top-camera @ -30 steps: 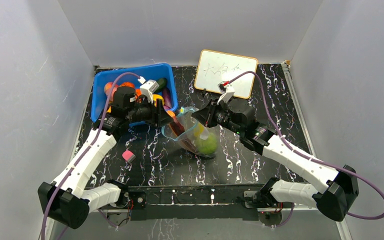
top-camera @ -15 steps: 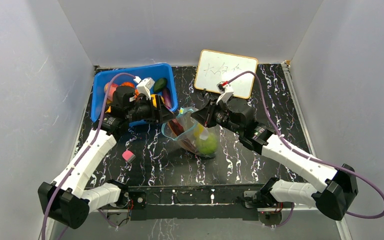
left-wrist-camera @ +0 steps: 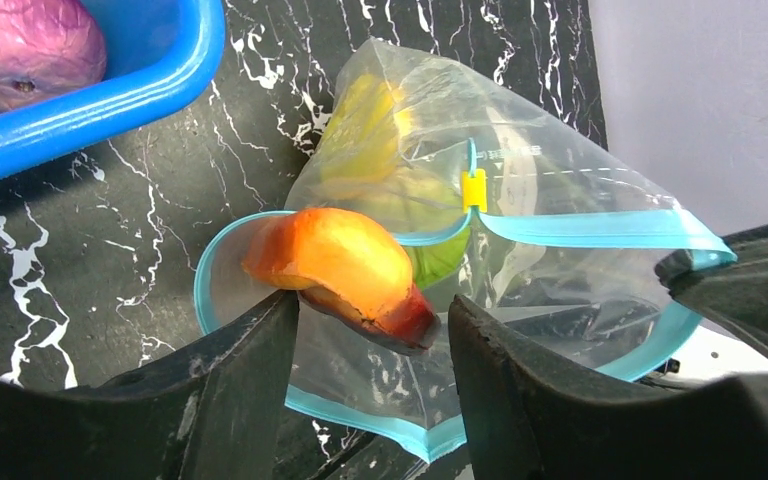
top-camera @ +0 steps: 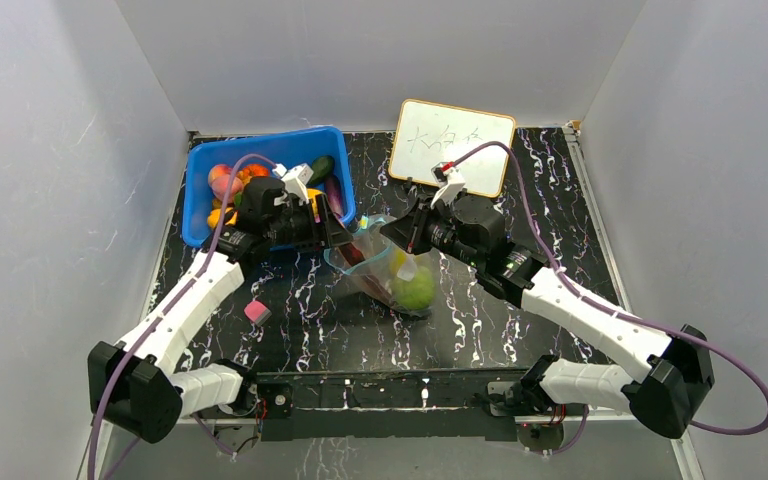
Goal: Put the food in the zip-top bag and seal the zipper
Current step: Adjust the fake food in the zipper food storage bag.
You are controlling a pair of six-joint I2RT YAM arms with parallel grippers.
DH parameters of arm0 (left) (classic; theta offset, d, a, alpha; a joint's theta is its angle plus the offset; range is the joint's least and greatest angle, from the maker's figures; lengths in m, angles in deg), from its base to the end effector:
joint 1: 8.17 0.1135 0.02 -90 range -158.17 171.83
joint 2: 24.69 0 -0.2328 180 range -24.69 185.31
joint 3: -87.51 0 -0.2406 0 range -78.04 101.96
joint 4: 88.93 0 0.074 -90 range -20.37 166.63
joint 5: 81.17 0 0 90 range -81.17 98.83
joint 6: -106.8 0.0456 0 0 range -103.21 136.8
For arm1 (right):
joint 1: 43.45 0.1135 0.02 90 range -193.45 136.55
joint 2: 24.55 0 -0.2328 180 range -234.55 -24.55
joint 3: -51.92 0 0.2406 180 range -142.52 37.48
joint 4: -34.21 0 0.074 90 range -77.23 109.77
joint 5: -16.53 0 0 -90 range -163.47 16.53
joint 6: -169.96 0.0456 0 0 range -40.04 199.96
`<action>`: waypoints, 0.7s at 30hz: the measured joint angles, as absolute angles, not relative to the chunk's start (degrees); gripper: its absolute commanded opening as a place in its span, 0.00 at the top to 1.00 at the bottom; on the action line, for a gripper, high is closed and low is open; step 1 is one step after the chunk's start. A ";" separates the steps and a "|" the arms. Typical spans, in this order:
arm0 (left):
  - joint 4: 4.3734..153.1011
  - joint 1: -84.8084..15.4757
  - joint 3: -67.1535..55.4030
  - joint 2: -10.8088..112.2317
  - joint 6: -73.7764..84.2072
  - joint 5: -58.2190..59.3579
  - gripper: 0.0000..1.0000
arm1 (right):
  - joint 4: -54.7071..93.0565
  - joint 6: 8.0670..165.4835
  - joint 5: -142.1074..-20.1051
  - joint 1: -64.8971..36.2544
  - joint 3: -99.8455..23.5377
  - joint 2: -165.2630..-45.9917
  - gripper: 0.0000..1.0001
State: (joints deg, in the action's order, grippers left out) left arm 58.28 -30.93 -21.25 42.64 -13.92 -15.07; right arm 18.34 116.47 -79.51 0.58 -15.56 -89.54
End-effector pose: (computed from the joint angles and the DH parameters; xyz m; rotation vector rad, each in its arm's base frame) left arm 0.2433 -0.1221 0.2888 0.1198 2.1811 -0.9856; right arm 0.1966 0.1967 0.3073 -0.2080 1.9318 1.0695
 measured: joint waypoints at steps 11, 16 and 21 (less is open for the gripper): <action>58.85 -31.50 -22.21 40.73 -12.83 -15.09 1.00 | 17.75 116.30 -79.55 0.58 -17.15 -91.35 1.00; 57.17 -31.65 -20.44 35.51 -7.50 -20.32 1.00 | 16.81 116.56 -78.37 0.58 -18.90 -91.68 1.00; 54.61 -31.65 -18.06 34.75 -3.50 -25.06 1.00 | 16.92 116.65 -77.89 0.58 -20.17 -91.88 1.00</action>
